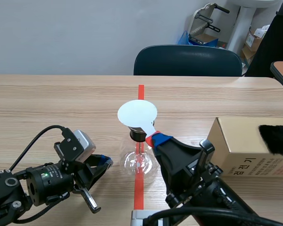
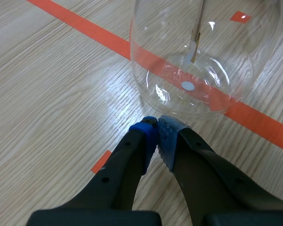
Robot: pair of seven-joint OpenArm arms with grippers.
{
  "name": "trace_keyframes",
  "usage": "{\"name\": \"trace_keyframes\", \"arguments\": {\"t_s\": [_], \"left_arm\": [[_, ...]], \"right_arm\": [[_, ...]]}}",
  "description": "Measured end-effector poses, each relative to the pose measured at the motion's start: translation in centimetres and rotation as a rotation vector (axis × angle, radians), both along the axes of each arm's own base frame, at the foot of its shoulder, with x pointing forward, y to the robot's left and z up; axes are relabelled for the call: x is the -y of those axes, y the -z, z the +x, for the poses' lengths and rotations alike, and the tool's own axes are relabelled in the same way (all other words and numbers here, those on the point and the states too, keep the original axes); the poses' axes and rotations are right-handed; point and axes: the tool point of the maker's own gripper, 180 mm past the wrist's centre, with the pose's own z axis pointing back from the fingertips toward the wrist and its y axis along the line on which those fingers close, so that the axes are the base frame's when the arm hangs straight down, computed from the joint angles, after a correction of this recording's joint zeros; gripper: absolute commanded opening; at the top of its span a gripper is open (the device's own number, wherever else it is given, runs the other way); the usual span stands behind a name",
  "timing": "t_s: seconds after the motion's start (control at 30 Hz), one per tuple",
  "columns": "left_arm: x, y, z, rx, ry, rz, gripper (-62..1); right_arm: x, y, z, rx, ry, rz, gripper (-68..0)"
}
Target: Do the electroscope experiment
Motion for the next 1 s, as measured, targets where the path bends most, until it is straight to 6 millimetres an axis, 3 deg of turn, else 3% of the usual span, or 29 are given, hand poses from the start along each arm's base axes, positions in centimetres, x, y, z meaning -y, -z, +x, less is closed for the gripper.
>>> {"name": "trace_keyframes", "arguments": {"t_s": [0.43, 0.6, 1.0], "left_arm": [[0.0, 0.0, 0.0, 0.000, 0.000, 0.000, -56.8], [0.0, 0.0, 0.0, 0.000, 0.000, 0.000, -56.8], [0.0, 0.0, 0.0, 0.000, 0.000, 0.000, -56.8]], "right_arm": [[0.3, 0.0, 0.2, 0.001, 0.022, 0.002, -66.9], [2.2, -0.2, 1.6, 0.007, 0.151, 0.012, -66.9], [8.9, -0.7, 3.9, 0.024, 0.547, 0.044, -66.9]]}}
